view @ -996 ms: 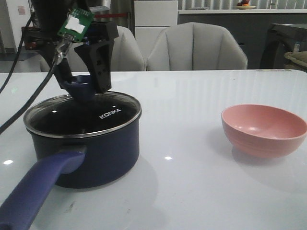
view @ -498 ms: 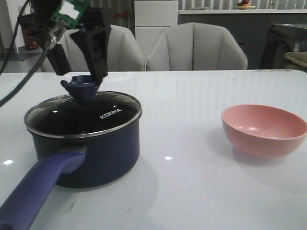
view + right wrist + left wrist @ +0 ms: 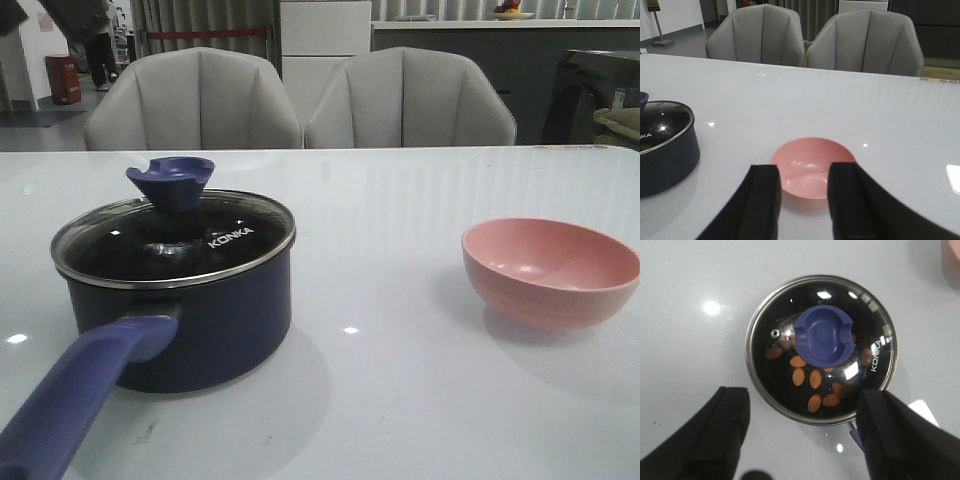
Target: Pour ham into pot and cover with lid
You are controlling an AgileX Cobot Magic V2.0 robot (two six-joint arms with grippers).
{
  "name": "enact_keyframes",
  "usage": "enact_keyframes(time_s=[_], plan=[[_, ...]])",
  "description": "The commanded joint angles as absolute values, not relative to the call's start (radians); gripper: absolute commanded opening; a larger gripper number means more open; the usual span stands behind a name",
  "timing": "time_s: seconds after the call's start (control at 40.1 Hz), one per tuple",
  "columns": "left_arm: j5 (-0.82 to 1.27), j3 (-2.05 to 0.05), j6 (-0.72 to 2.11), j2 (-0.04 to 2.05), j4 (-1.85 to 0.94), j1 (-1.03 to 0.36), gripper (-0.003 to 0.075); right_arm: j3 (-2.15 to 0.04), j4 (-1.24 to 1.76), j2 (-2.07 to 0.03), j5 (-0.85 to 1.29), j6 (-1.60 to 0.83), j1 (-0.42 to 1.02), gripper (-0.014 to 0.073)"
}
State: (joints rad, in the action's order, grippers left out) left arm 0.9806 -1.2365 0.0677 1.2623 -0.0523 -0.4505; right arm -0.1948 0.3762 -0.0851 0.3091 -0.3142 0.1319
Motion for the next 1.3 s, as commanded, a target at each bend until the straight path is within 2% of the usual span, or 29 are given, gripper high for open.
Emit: enact_keyframes(time_s=[0.0,0.149,0.448,0.747,0.897,1.046,1.171,1.27], plan=[[0.816,-1.159,0.060,1.103,-0.040,-0.446,0.0438,-0.223,0.389,-0.095,0.231,-0.322,0.130,0.0360],[0.689,-0.987,0.060,0.889,-0.029,-0.446,0.0407,-0.223,0.389,-0.095,0.231,-0.322,0.130,0.0360],[0.564,-0.667,0.060,0.512,-0.023,-0.446,0.0388,-0.223,0.389,-0.095,0.231,-0.322,0.130,0.0360],[0.437,-0.422,0.060,0.158,-0.023,-0.446,0.0288,-0.223,0.389,-0.095,0.231,-0.322,0.130,0.0360],[0.386,-0.349,0.060,0.059,-0.023,-0.446,0.0230,-0.223,0.389,-0.095,0.227,-0.322,0.130,0.0360],[0.364,-0.342,0.060,0.047,-0.023,-0.446,0.0189,-0.223,0.388,-0.095,0.174,-0.323,0.130,0.0360],[0.364,-0.342,0.060,0.047,-0.023,-0.446,0.0174,-0.232,0.397,-0.103,0.116,-0.322,0.130,0.0360],[0.364,-0.342,0.060,0.047,-0.023,-0.446,0.0174,-0.276,0.397,-0.162,0.166,-0.322,0.130,0.0360]])
